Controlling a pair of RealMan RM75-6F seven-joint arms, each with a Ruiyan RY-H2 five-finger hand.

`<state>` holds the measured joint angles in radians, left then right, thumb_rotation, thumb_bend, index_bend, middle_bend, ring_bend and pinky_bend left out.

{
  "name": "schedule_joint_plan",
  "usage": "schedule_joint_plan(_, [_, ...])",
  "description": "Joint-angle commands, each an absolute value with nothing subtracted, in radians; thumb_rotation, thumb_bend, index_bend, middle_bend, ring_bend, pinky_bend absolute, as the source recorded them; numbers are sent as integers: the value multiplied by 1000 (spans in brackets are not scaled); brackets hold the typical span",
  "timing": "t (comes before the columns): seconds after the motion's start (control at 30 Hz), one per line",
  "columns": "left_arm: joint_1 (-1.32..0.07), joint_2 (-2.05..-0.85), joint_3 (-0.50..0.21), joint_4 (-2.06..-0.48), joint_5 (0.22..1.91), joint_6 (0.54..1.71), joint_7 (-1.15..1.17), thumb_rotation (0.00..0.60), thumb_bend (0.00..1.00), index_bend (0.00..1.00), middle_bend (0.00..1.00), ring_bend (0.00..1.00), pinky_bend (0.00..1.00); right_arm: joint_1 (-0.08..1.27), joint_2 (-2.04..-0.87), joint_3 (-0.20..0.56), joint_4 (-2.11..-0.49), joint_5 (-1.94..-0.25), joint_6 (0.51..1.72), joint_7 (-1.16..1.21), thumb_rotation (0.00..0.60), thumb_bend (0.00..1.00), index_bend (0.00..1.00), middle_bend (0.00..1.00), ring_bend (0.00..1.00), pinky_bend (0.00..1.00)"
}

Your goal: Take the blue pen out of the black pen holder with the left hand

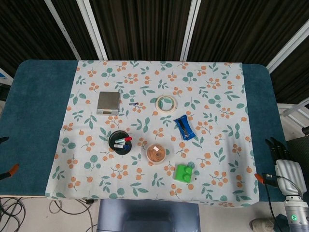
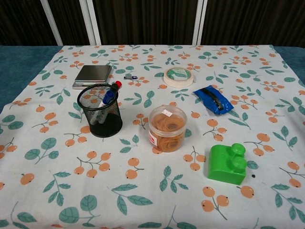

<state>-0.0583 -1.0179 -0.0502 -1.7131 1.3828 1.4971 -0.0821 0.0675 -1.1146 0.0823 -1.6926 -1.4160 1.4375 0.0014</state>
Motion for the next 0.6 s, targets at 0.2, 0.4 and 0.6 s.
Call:
schedule_joint_plan(0.2, [-60, -1025, -55, -1703, 1397, 1494, -96, 600, 173, 191, 6, 0, 0, 67, -1114, 83, -1694, -1414, 1438, 2, 600, 127, 75, 0, 43, 169])
schedule_joint_plan(0.4, [-86, -1020, -63, -1703, 1421, 1462, -115, 600, 173, 200, 6, 0, 0, 64, -1114, 83, -1696, -1411, 1440, 1, 600, 127, 74, 0, 42, 169])
schedule_joint_plan(0.6, [-212, -933, -110, -1815, 1439, 1306, -118, 600, 173, 223, 6, 0, 0, 64, -1114, 82, -1698, -1412, 1441, -2, 600, 127, 74, 0, 43, 169])
